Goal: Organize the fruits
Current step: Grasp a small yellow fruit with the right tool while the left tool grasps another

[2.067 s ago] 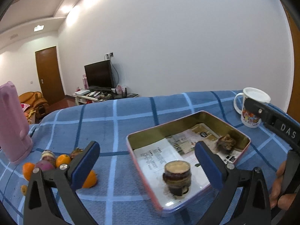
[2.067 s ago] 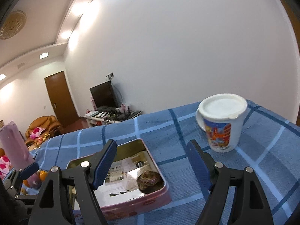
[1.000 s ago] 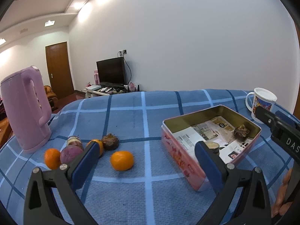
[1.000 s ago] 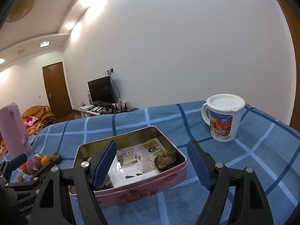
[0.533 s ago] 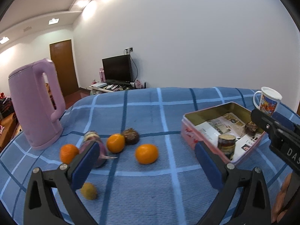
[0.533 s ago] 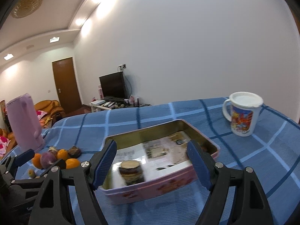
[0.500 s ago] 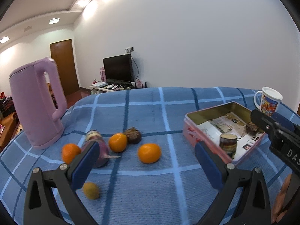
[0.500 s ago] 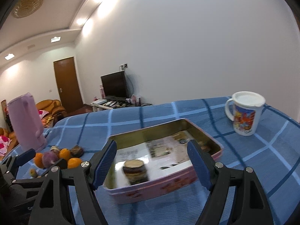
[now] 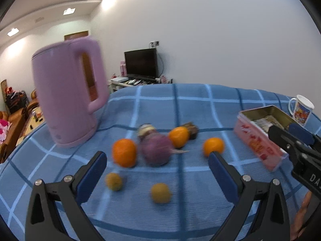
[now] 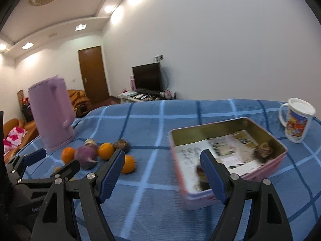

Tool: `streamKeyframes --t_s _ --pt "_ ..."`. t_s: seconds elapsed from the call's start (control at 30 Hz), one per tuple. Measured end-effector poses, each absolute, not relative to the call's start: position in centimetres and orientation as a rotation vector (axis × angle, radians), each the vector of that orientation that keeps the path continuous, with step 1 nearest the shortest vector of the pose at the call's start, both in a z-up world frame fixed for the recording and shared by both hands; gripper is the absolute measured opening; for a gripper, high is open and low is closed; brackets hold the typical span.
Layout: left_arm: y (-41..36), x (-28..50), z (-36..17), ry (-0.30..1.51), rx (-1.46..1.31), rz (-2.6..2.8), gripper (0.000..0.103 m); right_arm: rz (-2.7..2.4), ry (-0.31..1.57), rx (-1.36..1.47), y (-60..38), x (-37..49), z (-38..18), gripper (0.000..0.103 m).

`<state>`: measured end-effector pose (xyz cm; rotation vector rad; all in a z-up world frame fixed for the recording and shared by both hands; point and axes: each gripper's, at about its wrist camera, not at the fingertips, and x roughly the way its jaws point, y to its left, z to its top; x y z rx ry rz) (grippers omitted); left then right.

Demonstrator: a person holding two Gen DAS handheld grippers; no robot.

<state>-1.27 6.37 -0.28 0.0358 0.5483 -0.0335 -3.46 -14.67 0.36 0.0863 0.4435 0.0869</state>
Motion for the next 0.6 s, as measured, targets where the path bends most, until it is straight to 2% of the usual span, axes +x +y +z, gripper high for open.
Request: streamKeyframes --t_s 0.5,0.6 --pt "18.5 -1.5 -1.9 0.672 0.026 0.110 0.103 0.389 0.670 -0.016 -4.1 -0.8 -2.0 0.079" --pt "19.8 -1.6 -2.2 0.698 0.010 0.081 0.101 0.420 0.718 -0.079 -1.6 -0.4 -2.8 0.075"
